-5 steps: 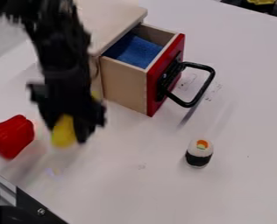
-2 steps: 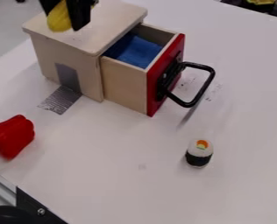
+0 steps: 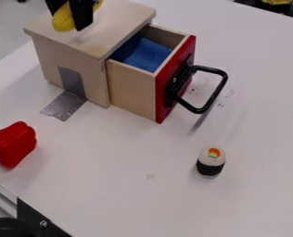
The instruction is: Put the corn on top of the drawer
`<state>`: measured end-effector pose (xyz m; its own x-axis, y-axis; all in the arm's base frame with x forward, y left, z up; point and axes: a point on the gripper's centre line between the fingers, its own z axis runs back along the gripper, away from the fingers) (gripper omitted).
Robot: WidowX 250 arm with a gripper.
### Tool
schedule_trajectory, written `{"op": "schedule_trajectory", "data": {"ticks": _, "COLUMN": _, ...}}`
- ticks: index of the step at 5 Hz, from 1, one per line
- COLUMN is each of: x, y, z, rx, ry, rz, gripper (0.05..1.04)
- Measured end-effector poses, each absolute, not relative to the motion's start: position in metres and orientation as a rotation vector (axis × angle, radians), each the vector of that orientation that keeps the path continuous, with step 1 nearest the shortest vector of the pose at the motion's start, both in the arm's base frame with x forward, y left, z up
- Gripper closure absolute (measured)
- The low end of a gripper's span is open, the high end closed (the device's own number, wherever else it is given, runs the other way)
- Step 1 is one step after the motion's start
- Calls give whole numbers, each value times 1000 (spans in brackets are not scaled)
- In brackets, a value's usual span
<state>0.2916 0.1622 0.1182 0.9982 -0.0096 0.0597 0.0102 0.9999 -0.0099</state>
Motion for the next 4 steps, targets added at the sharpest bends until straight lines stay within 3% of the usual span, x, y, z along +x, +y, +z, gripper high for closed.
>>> {"op": "schedule_trajectory", "data": {"ticks": 2, "x": 298, "y": 171, "z": 107, "rx": -27, "ry": -52, "rz": -16, "gripper": 407}}
{"op": "schedule_trajectory", "data": {"ticks": 3, "x": 298, "y": 170, "z": 109, "rx": -33, "ry": -43, "rz": -31, "gripper": 130}}
{"op": "schedule_trajectory", "data": {"ticks": 4, "x": 302, "y": 168, "z": 126, "rx": -23, "ry": -36, "rz": -51, "gripper": 86}}
